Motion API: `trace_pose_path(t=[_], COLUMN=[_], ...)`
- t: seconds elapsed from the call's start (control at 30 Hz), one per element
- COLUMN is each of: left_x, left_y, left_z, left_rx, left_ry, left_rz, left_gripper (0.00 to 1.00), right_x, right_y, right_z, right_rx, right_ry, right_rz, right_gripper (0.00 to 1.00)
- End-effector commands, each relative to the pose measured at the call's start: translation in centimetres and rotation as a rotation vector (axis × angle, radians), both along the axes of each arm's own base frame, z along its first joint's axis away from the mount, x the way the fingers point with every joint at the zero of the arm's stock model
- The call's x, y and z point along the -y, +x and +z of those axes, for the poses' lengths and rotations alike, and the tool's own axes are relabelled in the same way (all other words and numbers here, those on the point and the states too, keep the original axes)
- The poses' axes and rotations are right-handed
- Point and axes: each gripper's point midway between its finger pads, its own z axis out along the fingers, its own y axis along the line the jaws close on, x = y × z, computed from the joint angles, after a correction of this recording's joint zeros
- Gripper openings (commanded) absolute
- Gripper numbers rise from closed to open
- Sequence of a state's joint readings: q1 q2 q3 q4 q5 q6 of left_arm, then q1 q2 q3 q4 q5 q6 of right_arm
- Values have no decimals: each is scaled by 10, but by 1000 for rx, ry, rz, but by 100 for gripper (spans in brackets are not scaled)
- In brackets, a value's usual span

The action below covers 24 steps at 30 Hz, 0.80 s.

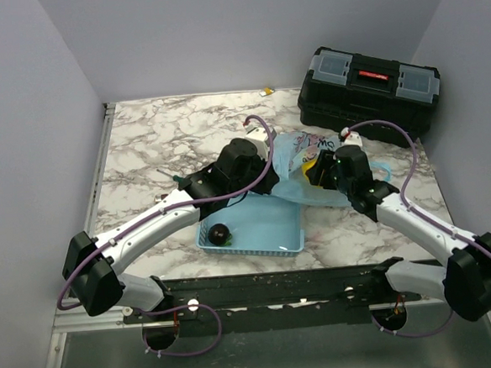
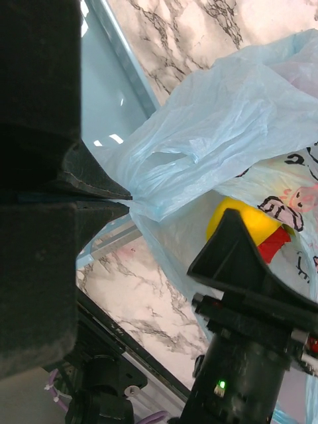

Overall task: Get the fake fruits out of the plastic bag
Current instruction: Take out the fake fruit from the plastic bag.

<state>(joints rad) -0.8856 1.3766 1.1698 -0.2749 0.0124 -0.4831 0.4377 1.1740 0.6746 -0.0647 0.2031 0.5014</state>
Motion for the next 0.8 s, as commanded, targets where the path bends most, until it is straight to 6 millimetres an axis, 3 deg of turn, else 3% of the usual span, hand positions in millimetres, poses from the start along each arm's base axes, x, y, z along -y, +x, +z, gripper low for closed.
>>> trace_pose_path(t=[0.0, 0.2, 0.47, 0.77], left_x=[1, -22, -38, -42], left_y=[3, 5, 8, 11], left_z=[8, 3, 4, 18], left_rx=[21, 11, 128, 180], left_ry=[1, 107, 88, 75], left_rz=[-3, 48, 64, 74], left_gripper=[0, 0, 0, 0], right_x=[-18, -27, -35, -46], right_y=[-38, -62, -85, -127], right_z=[6, 21, 44, 66], right_rx=[-74, -132, -174, -269], right_ry=[87, 104, 140, 245], right_rz=[144, 254, 345, 442], right_gripper=[5, 1, 1, 1])
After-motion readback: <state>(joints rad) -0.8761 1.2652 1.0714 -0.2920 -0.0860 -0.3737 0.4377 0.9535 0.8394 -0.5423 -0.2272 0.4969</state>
